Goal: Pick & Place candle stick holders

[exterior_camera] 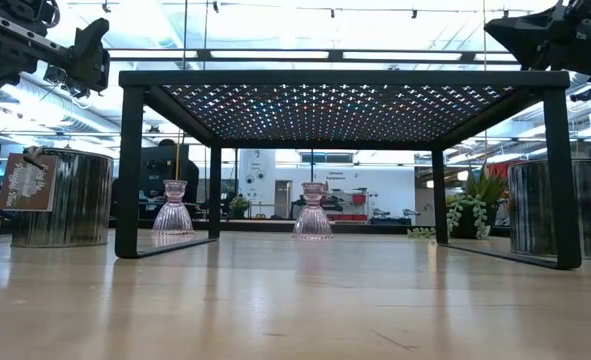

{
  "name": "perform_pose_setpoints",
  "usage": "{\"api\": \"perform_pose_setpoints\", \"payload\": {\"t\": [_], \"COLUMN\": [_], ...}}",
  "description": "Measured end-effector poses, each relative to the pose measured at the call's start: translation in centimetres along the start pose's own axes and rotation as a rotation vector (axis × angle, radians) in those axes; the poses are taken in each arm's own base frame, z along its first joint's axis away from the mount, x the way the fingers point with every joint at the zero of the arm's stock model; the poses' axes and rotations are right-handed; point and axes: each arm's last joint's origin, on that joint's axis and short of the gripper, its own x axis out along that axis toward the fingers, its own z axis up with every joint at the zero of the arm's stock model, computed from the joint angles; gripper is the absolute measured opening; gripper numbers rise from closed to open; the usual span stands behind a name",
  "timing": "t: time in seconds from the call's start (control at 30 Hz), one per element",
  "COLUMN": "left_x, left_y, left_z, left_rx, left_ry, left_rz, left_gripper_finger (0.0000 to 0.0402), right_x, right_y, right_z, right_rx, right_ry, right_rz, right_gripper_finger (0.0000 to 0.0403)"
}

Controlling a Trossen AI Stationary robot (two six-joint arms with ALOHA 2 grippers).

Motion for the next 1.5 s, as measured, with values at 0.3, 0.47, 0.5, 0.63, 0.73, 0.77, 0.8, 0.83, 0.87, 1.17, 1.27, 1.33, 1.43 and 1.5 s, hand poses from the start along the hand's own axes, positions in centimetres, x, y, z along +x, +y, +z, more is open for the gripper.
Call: {"api": "perform_pose_setpoints", "payload": {"t": [0.3, 0.47, 0.5, 0.63, 0.73, 0.77, 0.8, 0.83, 0.87, 1.17, 1.27, 1.33, 1.43, 1.5], "left_x": [0.0, 0.0, 0.0, 0.0, 0.0, 0.0, 0.0, 0.0, 0.0, 0.0, 0.0, -0.1, -0.1, -0.1], "left_y": [0.0, 0.0, 0.0, 0.0, 0.0, 0.0, 0.0, 0.0, 0.0, 0.3, 0.4, 0.6, 0.8, 0.9], "left_z": [0.0, 0.0, 0.0, 0.0, 0.0, 0.0, 0.0, 0.0, 0.0, 0.1, 0.1, 0.1, 0.1, 0.1], "left_rx": [0.006, 0.008, 0.008, 0.009, 0.009, 0.009, 0.009, 0.009, 0.009, 0.010, 0.011, 0.012, 0.013, 0.013], "left_ry": [0.000, -0.002, -0.002, -0.002, -0.002, -0.002, -0.002, -0.002, -0.002, -0.017, -0.025, -0.030, -0.041, -0.047], "left_rz": [0.000, 0.007, 0.007, 0.007, 0.007, 0.007, 0.007, 0.007, 0.007, 0.104, 0.155, 0.193, 0.262, 0.307], "left_gripper_finger": [0.0399, 0.0399, 0.0399, 0.0399, 0.0399, 0.0399, 0.0399, 0.0399, 0.0399, 0.0399, 0.0399, 0.0399, 0.0399, 0.0399], "right_x": [0.0, 0.0, 0.0, 0.0, 0.0, 0.0, 0.0, 0.0, 0.0, -0.1, 0.1, 0.3, 1.0, 1.7], "right_y": [0.0, 0.0, 0.0, 0.0, 0.1, 0.1, 0.2, 0.2, 0.3, 0.3, 0.0, -0.1, -0.1, 0.1], "right_z": [0.0, 0.0, 0.0, 0.1, 0.3, 0.3, 0.4, 0.5, 0.7, 1.5, 1.3, 1.0, 1.1, 1.5], "right_rx": [0.000, 0.000, 0.002, 0.015, 0.113, 0.149, 0.178, 0.202, 0.218, 0.189, 0.163, 0.142, 0.153, 0.130], "right_ry": [0.000, -0.004, -0.006, -0.011, -0.027, -0.031, -0.038, -0.048, -0.064, -0.171, -0.180, -0.167, -0.160, -0.146], "right_rz": [0.000, -0.008, -0.013, -0.014, 0.006, 0.021, 0.032, 0.041, 0.051, -0.003, -0.095, -0.139, -0.201, -0.221], "right_gripper_finger": [0.0013, 0.0013, 0.0013, 0.0013, 0.0013, 0.0013, 0.0013, 0.0013, 0.0013, 0.0013, 0.0013, 0.0013, 0.0013, 0.0013]}}
